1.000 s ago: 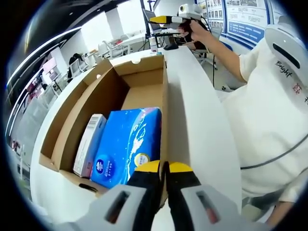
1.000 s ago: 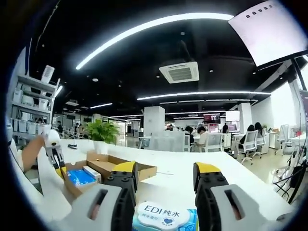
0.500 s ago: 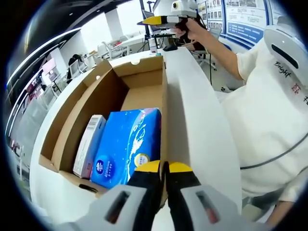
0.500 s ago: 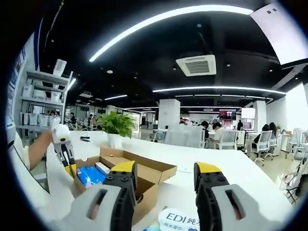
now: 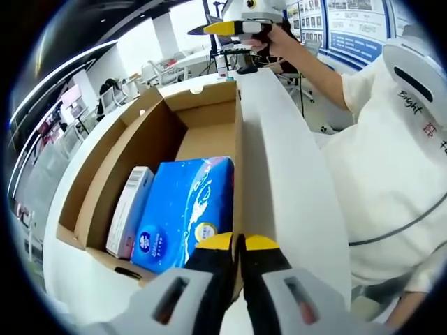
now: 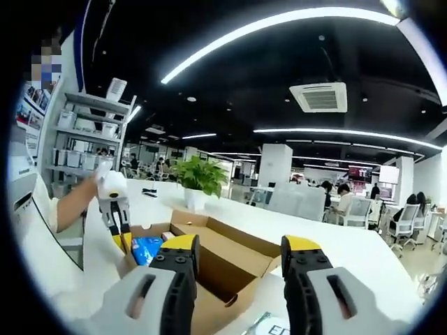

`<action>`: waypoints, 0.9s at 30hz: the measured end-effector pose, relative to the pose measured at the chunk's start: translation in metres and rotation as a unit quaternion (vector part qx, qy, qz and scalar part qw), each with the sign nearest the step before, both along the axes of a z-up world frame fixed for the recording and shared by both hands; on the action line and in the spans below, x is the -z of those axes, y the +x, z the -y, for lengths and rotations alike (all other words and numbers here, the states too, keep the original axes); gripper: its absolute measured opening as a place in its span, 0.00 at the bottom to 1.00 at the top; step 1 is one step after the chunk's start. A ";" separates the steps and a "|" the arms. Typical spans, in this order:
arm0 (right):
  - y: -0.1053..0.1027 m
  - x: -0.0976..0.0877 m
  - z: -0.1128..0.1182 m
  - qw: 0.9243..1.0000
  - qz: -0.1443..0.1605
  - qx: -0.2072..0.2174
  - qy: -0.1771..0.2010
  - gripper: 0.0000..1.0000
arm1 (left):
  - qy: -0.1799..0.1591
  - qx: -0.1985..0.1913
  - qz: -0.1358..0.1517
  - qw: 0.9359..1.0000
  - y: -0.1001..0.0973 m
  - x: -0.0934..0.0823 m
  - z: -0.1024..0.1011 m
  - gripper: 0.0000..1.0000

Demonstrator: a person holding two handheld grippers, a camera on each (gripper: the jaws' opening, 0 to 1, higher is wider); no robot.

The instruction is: Operate the shoe box by opening the lid, removing the specified soft item, and placing it in the target area until the item is outside and the box remains undamaged.

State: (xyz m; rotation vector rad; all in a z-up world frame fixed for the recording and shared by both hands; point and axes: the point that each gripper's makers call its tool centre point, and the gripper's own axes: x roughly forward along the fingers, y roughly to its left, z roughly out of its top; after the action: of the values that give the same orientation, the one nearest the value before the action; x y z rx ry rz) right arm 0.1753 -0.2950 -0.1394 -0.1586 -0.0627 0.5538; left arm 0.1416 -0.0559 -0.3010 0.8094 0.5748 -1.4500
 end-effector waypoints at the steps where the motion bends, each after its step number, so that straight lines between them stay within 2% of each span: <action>1: 0.001 0.001 0.000 1.000 0.002 0.002 -0.004 0.48 | 0.000 0.000 0.000 1.000 0.000 0.000 0.000 0.02; 6: 0.003 0.008 -0.012 0.999 -0.018 -0.037 0.002 0.47 | 0.000 -0.001 0.000 1.000 0.000 0.000 0.000 0.02; 8: 0.002 0.015 -0.020 0.998 -0.034 -0.058 -0.010 0.43 | 0.001 0.000 0.000 1.000 0.000 0.000 0.000 0.02; 10: 0.002 0.026 -0.028 0.994 -0.053 -0.087 -0.038 0.40 | 0.001 0.000 0.000 1.000 0.000 0.000 0.000 0.02; 11: 0.002 0.027 -0.030 0.993 -0.057 -0.093 -0.040 0.41 | 0.001 0.000 0.000 1.000 0.000 0.000 0.000 0.02; 12: 0.002 0.034 -0.039 0.989 -0.081 -0.117 -0.032 0.42 | 0.000 0.000 0.000 1.000 0.000 0.000 0.000 0.02; 13: 0.005 0.036 -0.040 0.989 -0.087 -0.116 -0.031 0.43 | 0.000 0.000 0.000 1.000 0.000 0.000 0.000 0.02; 14: 0.010 0.035 -0.040 0.990 -0.082 -0.107 -0.030 0.43 | 0.000 0.000 0.000 1.000 0.000 0.000 0.000 0.02; 17: 0.009 0.046 -0.049 0.985 -0.100 -0.120 -0.076 0.42 | 0.001 0.000 0.000 1.000 0.000 0.000 0.000 0.02; 20: 0.001 0.049 -0.068 0.981 -0.103 -0.143 -0.087 0.43 | 0.001 -0.001 0.000 1.000 0.000 0.000 0.000 0.02; 22: 0.000 0.049 -0.075 0.980 -0.096 -0.147 -0.091 0.43 | 0.001 -0.001 0.001 1.000 0.000 -0.001 0.000 0.02; 27: 0.002 0.047 -0.081 0.979 -0.093 -0.155 -0.092 0.42 | 0.000 0.000 0.002 1.000 0.000 -0.001 0.000 0.03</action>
State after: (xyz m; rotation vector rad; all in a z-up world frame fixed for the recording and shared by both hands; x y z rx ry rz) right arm 0.1771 -0.2138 -0.1860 -0.2786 0.1479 0.8846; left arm 0.1420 -0.0555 -0.3004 0.8114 0.5722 -1.4484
